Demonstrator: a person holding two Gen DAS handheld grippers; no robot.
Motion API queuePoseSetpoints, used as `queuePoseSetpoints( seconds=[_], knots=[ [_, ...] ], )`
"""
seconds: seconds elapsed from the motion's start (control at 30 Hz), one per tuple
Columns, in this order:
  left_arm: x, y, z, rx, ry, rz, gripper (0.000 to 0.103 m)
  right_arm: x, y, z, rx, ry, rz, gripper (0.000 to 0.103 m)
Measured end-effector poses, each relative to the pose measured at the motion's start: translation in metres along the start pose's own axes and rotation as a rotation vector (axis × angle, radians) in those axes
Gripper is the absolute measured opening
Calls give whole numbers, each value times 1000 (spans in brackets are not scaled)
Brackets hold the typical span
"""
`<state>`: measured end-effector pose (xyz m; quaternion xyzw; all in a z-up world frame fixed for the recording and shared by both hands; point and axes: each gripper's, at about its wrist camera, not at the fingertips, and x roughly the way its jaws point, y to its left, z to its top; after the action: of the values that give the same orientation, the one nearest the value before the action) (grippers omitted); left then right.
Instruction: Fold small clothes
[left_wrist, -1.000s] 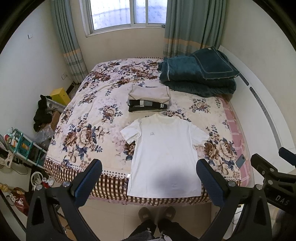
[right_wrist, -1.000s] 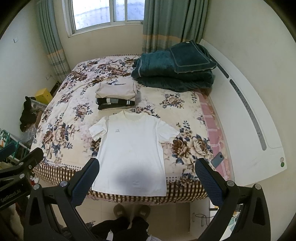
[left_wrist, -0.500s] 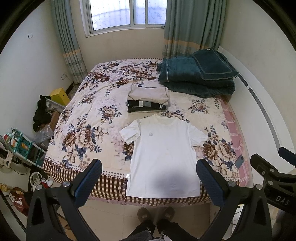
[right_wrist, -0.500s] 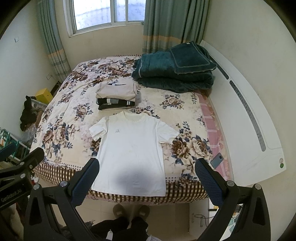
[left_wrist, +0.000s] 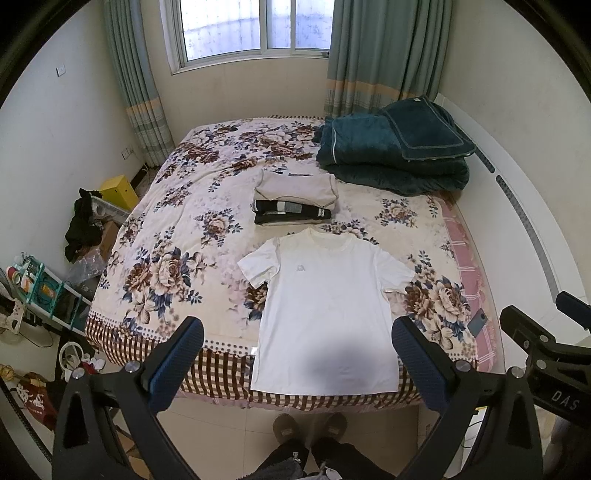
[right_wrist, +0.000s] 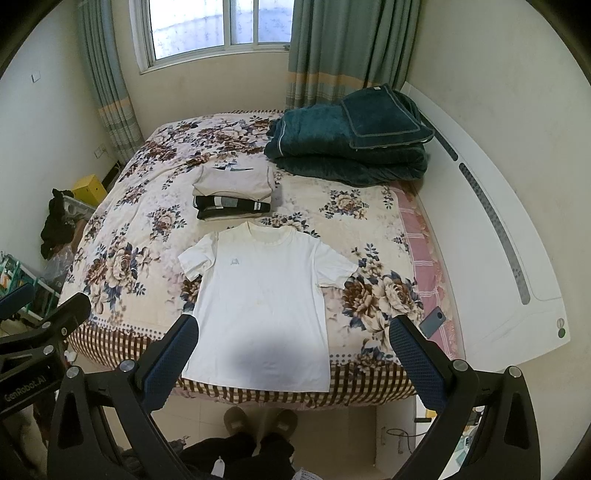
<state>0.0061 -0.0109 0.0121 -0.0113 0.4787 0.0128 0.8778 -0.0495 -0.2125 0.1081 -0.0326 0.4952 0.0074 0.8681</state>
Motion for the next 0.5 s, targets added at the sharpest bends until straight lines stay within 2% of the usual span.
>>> queuePoseSetpoints(
  seconds=[0.5],
  knots=[
    [-2, -2, 7, -2, -8, -2, 103, -2, 2, 0, -1, -1, -1, 103]
  ],
)
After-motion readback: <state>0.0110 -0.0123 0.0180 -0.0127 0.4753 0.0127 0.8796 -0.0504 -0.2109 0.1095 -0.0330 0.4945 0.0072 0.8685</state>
